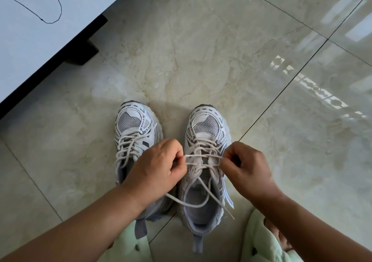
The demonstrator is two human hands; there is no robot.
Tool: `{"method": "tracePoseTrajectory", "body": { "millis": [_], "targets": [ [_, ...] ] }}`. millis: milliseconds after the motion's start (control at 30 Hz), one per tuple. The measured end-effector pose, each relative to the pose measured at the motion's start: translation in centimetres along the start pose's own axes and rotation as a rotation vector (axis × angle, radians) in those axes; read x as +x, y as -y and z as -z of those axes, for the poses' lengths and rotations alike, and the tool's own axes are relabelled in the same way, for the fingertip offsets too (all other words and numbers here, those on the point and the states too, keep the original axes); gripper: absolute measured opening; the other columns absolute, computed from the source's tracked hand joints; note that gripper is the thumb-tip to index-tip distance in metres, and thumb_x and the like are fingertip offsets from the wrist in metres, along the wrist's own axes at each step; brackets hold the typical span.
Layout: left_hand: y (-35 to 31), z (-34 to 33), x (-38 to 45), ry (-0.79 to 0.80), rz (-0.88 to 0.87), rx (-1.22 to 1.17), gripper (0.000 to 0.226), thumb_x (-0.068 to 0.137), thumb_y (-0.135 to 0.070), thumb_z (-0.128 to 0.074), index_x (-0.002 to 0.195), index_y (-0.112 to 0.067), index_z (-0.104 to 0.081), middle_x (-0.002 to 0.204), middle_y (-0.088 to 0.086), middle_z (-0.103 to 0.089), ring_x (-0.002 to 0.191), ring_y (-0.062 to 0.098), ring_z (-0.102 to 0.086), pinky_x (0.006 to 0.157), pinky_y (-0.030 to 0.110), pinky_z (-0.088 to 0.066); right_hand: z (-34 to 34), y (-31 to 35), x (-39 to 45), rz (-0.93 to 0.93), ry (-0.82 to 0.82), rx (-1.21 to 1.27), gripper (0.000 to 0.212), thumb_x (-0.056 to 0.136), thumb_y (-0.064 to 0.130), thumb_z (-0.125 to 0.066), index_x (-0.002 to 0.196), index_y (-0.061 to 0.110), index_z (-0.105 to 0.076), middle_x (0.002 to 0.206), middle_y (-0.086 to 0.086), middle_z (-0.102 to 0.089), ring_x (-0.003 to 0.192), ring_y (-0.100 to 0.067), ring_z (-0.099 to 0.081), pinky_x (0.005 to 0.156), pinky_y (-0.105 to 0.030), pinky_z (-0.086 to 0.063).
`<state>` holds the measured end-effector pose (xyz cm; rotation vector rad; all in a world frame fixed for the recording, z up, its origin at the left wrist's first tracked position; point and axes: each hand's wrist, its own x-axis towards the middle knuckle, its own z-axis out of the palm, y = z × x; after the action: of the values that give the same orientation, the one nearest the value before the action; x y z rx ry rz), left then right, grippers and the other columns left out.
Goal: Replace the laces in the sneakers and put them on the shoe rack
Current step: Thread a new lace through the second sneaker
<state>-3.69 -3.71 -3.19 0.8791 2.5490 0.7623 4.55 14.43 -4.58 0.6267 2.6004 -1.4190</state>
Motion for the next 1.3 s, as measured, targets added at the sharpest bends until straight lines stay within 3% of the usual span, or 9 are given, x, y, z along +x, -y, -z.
{"method": "tracePoseTrajectory", "body": {
  "millis": [133,233,367,533,667,900,1000,1133,1300],
  "targets": [
    [-0.4,0.0,0.4,0.054,-0.008,-0.083,0.013,0.076,-0.013,-0.067,0.083,-0.019,-0.058,0.065,-0.013,-0.052,0.058,0.006,-0.048,0.052,0.014,-0.038,-0.1,0.8,0.5,0.002,0.077,-0.005,0.013,0.072,0.011,-0.066,0.065,0.012,-0.054,0.054,0.006,-0.05,0.055,-0.008,-0.045,0.049,-0.018,-0.035],
    [-0.6,0.0,0.9,0.044,-0.018,-0.046,0.014,0.076,-0.02,-0.076,0.088,-0.015,-0.069,0.069,-0.01,-0.058,0.06,0.006,-0.053,0.055,0.016,-0.043,0.0,1.5,1.2,0.031,0.106,-0.084,0.014,0.075,0.02,-0.068,0.067,0.017,-0.057,0.055,0.009,-0.052,0.052,-0.007,-0.046,0.049,-0.018,-0.034],
    [-0.8,0.0,0.6,-0.011,-0.041,0.069,0.011,0.077,-0.021,-0.073,0.074,-0.015,-0.065,0.066,-0.005,-0.061,0.053,0.012,-0.055,0.046,0.023,-0.045,0.0,1.4,1.0,0.074,0.014,-0.143,0.017,0.071,0.014,-0.064,0.059,0.014,-0.052,0.05,0.009,-0.045,0.047,-0.009,-0.042,0.046,-0.026,-0.032],
    [-0.7,0.5,-0.1,-0.116,0.082,0.118,0.019,0.075,-0.032,-0.049,0.064,-0.018,-0.055,0.055,-0.009,-0.053,0.044,0.01,-0.048,0.041,0.021,-0.037,0.1,0.6,0.0,-0.062,-0.103,-0.118,0.022,0.07,0.009,-0.061,0.058,0.013,-0.043,0.051,0.003,-0.043,0.047,-0.012,-0.036,0.045,-0.031,-0.03],
    [-1.1,0.4,0.5,0.0,-0.006,0.059,0.011,0.08,-0.027,-0.07,0.085,-0.019,-0.067,0.07,-0.009,-0.065,0.055,0.007,-0.056,0.048,0.018,-0.042,-0.1,1.2,0.4,-0.02,-0.006,-0.07,0.01,0.074,0.007,-0.062,0.07,0.013,-0.055,0.055,0.004,-0.051,0.051,-0.01,-0.043,0.048,-0.021,-0.033],
    [-0.5,0.7,0.5,-0.066,-0.012,0.099,0.025,0.082,-0.039,-0.052,0.08,-0.02,-0.068,0.073,-0.009,-0.062,0.06,0.011,-0.058,0.051,0.019,-0.041,1.4,0.5,0.9,0.016,-0.09,-0.128,0.014,0.074,0.007,-0.065,0.065,0.012,-0.056,0.051,0.008,-0.048,0.048,-0.012,-0.043,0.049,-0.018,-0.034],
    [-1.0,0.7,0.2,-0.048,-0.093,0.064,0.026,0.081,-0.041,-0.055,0.088,-0.018,-0.066,0.086,-0.005,-0.057,0.073,0.009,-0.055,0.061,0.021,-0.045,1.9,1.5,0.2,0.076,0.024,-0.02,0.012,0.074,0.02,-0.07,0.069,0.018,-0.059,0.054,0.01,-0.046,0.055,-0.008,-0.045,0.049,-0.015,-0.034],
    [-2.4,0.6,0.1,0.021,-0.063,0.051,0.022,0.076,-0.042,-0.057,0.075,-0.021,-0.064,0.075,-0.011,-0.055,0.062,0.009,-0.056,0.051,0.023,-0.045,0.8,2.6,-0.1,0.096,0.169,-0.144,0.024,0.066,0.045,-0.057,0.069,0.022,-0.06,0.06,0.011,-0.047,0.057,-0.007,-0.046,0.052,-0.017,-0.032],
    [-2.7,0.5,0.6,0.129,0.069,-0.035,0.014,0.077,-0.034,-0.066,0.07,-0.023,-0.06,0.066,-0.013,-0.054,0.061,0.007,-0.056,0.055,0.027,-0.047,0.4,4.0,0.3,-0.115,0.283,-0.163,0.015,0.068,0.03,-0.064,0.063,0.019,-0.056,0.06,0.005,-0.054,0.056,-0.007,-0.044,0.053,-0.023,-0.035]
  ]
}}
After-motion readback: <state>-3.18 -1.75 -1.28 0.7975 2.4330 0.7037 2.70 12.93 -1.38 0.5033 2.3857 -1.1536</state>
